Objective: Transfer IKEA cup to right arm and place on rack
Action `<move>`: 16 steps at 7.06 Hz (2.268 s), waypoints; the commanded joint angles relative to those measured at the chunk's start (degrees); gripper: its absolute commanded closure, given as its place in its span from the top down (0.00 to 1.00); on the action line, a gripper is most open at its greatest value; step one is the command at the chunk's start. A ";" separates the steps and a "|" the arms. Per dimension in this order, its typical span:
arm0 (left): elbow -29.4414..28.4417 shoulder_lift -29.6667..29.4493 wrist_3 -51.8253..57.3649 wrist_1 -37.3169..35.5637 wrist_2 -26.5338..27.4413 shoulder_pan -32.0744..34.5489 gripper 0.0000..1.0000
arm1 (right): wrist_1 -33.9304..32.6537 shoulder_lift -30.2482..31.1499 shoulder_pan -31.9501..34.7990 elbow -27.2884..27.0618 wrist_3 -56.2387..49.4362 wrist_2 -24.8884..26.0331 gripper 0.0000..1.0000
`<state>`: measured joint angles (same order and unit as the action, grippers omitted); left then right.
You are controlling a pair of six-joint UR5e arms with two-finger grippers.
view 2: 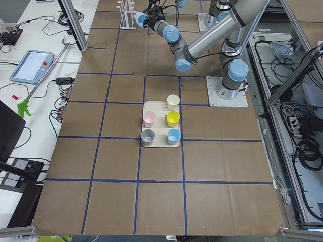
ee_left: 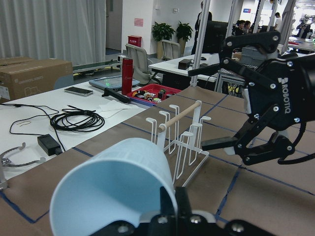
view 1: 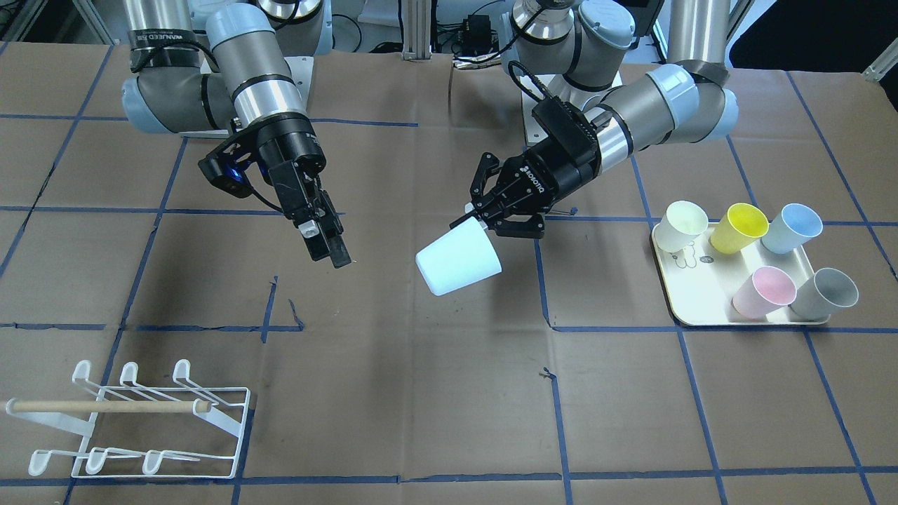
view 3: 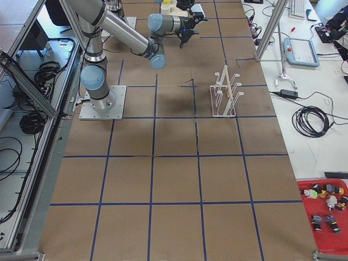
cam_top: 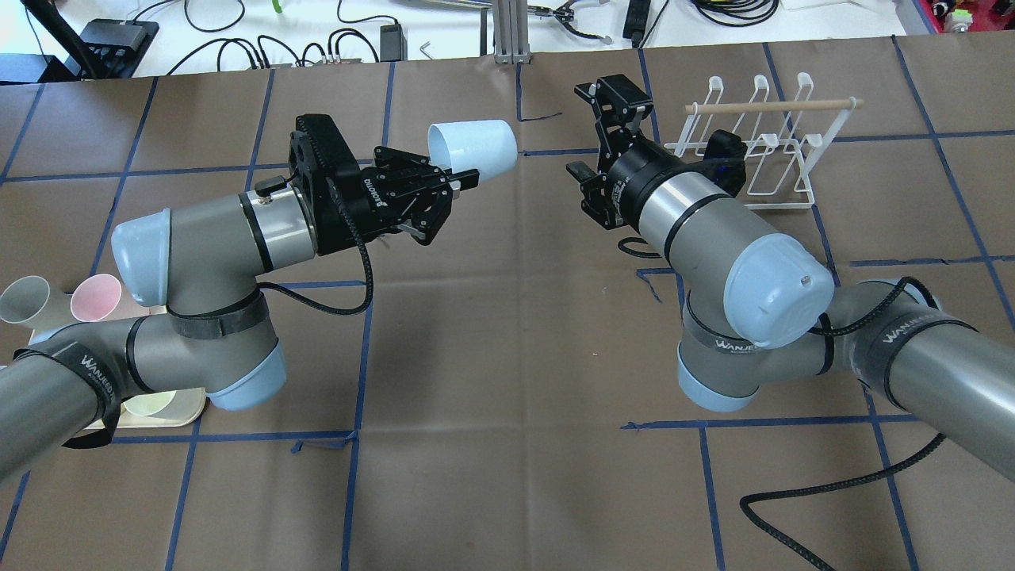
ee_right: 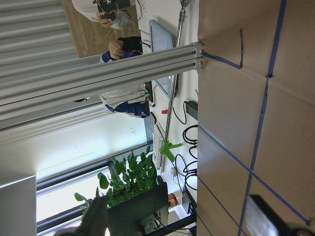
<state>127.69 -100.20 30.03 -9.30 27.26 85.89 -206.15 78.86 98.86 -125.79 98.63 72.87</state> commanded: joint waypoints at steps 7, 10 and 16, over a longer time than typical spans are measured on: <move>0.01 -0.43 0.03 0.07 0.25 1.39 0.00 | 4.97 0.25 4.67 -0.17 0.07 -0.01 0.96; -0.07 -0.43 0.03 0.07 0.25 1.39 0.01 | 5.41 -0.19 6.00 1.59 2.36 0.16 0.96; -0.07 -0.52 0.03 0.07 0.25 1.39 0.02 | 5.85 -3.45 7.67 4.67 2.79 0.16 0.96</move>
<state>127.62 -100.71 30.06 -9.23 27.51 87.28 -200.31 75.99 106.17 -121.75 101.16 73.03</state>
